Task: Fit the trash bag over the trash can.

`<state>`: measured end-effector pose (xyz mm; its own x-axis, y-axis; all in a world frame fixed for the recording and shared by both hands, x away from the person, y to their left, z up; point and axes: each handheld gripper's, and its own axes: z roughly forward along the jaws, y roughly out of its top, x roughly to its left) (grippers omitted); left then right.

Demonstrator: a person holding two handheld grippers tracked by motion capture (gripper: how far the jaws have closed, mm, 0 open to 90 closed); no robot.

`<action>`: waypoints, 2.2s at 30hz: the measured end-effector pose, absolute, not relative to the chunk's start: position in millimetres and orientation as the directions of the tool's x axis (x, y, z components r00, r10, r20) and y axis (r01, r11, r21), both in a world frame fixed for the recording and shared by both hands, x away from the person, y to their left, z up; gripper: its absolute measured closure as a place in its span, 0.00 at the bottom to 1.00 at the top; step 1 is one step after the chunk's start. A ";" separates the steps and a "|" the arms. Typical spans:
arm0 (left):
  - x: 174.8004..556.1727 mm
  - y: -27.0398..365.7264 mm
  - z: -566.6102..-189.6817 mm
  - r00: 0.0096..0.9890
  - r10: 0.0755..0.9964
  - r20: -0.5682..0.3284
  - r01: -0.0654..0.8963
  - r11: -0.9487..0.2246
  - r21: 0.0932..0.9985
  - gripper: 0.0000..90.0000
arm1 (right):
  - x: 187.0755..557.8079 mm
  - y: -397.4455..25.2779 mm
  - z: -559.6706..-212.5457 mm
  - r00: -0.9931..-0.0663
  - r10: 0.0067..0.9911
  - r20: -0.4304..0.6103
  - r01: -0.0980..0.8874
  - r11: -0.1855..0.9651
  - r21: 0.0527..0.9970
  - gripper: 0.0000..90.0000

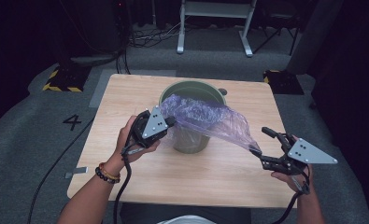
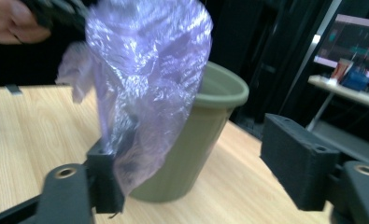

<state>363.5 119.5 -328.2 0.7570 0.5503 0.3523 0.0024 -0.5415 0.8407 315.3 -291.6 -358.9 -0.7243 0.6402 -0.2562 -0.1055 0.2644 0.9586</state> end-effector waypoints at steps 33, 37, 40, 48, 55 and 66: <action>366.2 95.1 -325.2 0.753 0.567 0.335 0.034 -0.542 0.840 1.00 | 255.3 -192.6 -365.9 -0.763 0.471 -0.442 -0.232 0.438 0.868 0.51; 366.2 92.1 -325.2 0.754 0.562 0.339 0.028 -0.544 0.838 1.00 | 271.9 -164.1 -378.0 -0.773 0.479 -0.417 -0.184 0.459 0.869 0.50; 365.9 92.2 -326.0 0.760 0.561 0.328 0.025 -0.530 0.848 1.00 | 291.5 -154.6 -383.5 -0.763 0.537 -0.360 -0.114 0.436 0.892 0.43; 363.4 90.6 -328.9 0.774 0.542 0.327 0.005 -0.521 0.853 1.00 | 320.9 -150.4 -392.3 -0.745 0.626 -0.232 0.023 0.372 0.928 0.33; 360.2 85.7 -330.9 0.782 0.525 0.337 -0.009 -0.530 0.848 1.00 | 331.3 -150.6 -392.4 -0.767 0.626 -0.142 0.073 0.304 0.950 0.57; 377.7 107.7 -319.1 0.720 0.601 0.347 0.014 -0.514 0.858 0.94 | 340.1 -169.7 -383.3 -0.790 0.605 -0.105 0.077 0.268 0.960 1.00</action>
